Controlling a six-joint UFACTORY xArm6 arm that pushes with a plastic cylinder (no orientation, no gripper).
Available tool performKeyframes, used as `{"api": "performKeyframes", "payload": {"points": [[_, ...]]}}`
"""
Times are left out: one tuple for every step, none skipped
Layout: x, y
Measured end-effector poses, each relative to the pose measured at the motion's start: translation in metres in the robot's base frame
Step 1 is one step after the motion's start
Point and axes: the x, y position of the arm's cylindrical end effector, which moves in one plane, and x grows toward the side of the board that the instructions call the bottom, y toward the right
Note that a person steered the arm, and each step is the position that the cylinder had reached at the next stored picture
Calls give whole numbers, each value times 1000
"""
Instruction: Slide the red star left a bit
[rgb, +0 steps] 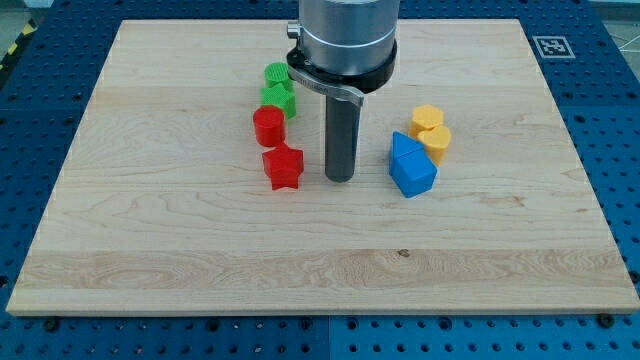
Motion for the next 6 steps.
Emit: {"api": "performKeyframes", "payload": {"points": [[-7,-26],[-7,-27],[-7,-27],[-9,-43],[-9,-43],[21,-39]]}}
